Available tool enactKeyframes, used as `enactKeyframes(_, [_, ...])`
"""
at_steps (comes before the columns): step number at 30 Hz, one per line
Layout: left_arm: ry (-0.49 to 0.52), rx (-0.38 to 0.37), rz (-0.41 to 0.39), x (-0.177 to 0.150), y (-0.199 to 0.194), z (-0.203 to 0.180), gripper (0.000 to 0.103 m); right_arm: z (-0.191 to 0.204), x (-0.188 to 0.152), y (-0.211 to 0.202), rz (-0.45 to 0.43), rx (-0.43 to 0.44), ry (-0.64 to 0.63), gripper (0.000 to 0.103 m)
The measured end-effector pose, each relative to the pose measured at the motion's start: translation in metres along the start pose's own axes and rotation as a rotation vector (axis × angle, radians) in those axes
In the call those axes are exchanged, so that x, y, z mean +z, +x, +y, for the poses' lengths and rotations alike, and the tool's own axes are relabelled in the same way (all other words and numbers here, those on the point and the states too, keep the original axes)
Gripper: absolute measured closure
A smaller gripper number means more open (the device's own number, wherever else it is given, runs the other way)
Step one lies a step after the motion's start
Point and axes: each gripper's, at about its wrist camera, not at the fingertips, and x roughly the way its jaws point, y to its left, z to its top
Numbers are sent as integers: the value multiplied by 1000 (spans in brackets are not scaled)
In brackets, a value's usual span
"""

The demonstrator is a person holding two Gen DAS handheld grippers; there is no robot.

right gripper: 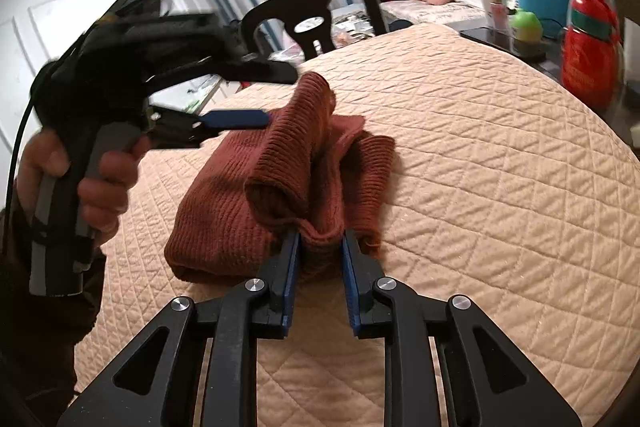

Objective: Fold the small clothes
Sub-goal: 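Fold the gripped edge over the sweater bundle with the left tool, open, then press the folded sweater flat with the open left tool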

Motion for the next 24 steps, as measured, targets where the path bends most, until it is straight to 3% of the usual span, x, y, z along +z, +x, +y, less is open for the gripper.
enactKeyframes(7, [10,45,-30,-16,-22,18,40,6,5,-21,-124,-96,-32,81])
enactKeyframes(11, [14,72,-43,-25,-30,25,37,17,15,-20,-161,-108,-86,81])
enactKeyframes(14, [24,78,-40,-33,-34,28,36,28,26,-19,-194,-66,-142,81])
enactKeyframes(18, [33,94,-43,-44,-37,32,36,41,40,-6,-152,12,-202,81])
enactKeyframes(24, [38,109,-50,-52,-38,39,36,29,41,24,-65,-81,-232,81])
